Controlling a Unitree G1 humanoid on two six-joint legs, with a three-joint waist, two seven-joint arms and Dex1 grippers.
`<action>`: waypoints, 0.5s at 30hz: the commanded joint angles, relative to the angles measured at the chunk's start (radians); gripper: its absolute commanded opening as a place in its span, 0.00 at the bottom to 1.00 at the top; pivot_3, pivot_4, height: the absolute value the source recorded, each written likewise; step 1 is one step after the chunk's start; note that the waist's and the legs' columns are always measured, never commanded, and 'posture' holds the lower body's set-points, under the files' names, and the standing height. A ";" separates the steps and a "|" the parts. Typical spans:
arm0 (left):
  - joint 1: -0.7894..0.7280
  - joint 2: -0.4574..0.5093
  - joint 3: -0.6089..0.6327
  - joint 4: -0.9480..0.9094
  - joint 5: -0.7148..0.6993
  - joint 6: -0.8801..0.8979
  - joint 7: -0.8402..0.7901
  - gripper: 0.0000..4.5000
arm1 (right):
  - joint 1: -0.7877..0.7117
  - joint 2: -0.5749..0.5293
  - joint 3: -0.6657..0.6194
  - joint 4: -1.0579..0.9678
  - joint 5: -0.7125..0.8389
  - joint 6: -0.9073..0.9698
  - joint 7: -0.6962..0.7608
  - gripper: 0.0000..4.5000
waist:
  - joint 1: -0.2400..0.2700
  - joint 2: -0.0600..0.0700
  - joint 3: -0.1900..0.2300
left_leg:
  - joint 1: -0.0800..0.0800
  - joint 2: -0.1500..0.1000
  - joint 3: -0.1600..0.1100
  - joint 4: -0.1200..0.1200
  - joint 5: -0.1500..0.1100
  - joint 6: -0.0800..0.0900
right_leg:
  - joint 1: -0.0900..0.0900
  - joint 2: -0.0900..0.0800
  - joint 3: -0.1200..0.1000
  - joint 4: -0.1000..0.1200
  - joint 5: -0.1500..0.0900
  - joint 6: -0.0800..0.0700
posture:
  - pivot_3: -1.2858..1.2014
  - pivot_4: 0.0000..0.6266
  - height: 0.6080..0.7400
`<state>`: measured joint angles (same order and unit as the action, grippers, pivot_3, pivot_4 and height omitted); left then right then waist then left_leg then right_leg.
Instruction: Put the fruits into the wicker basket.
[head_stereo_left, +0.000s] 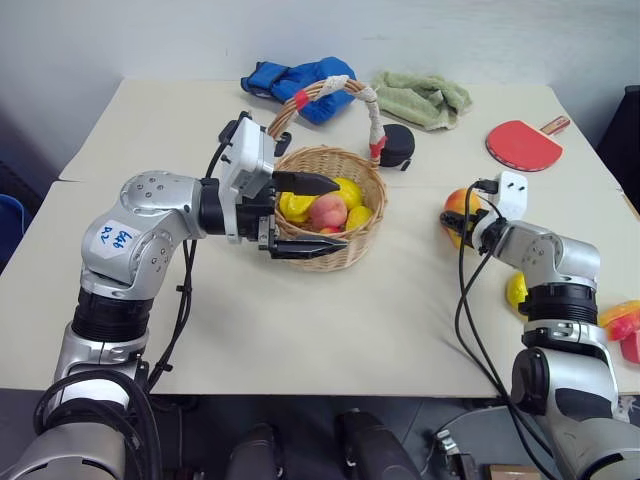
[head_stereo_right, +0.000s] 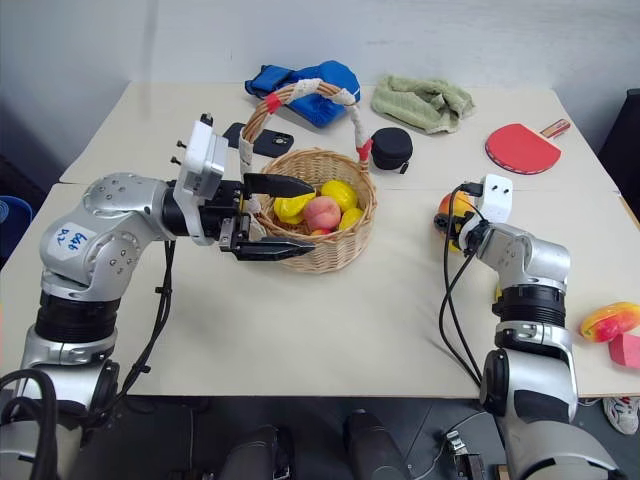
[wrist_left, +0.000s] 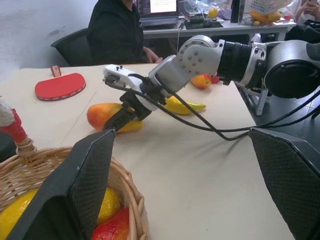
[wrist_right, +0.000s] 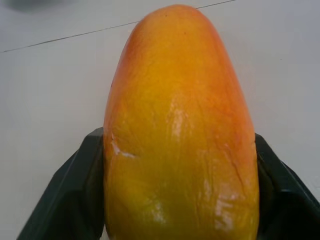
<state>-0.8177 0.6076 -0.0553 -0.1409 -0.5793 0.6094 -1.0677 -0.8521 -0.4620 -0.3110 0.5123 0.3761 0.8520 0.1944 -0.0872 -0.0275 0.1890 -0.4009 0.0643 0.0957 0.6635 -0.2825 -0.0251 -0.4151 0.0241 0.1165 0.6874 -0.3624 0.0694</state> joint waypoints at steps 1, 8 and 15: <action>-0.019 0.021 0.041 0.002 0.006 -0.018 0.004 1.00 | 0.028 -0.033 0.010 -0.200 0.061 -0.022 0.127 0.62 | 0.000 0.000 0.000 | 0.000 0.000 0.000 0.000 0.000 0.000 | 0.000 0.000 0.000 0.000 0.000 0.000 | 0.52 0.24 1.00; 0.053 0.125 0.132 -0.029 -0.044 0.043 -0.005 1.00 | 0.129 -0.070 0.089 -0.646 0.298 0.154 0.379 0.62 | -0.005 0.001 0.000 | 0.001 0.002 -0.001 -0.001 -0.001 -0.003 | -0.001 0.002 -0.002 0.003 0.000 0.000 | 0.52 0.24 1.00; 0.055 0.173 0.176 -0.009 -0.030 0.033 0.015 1.00 | -0.056 0.028 0.270 -0.600 0.292 0.283 0.347 0.62 | -0.002 0.001 0.000 | 0.001 0.001 -0.002 0.001 0.000 -0.002 | 0.000 0.001 -0.002 0.002 0.000 0.000 | 0.52 0.24 1.00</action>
<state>-0.7435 0.7687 0.0947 -0.1413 -0.6049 0.6587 -1.0597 -0.8790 -0.4448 -0.0794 -0.0970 0.6854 1.1347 0.5439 -0.0894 -0.0268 0.1895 -0.4005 0.0656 0.0936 0.6646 -0.2825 -0.0271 -0.4156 0.0248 0.1142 0.6899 -0.3625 0.0691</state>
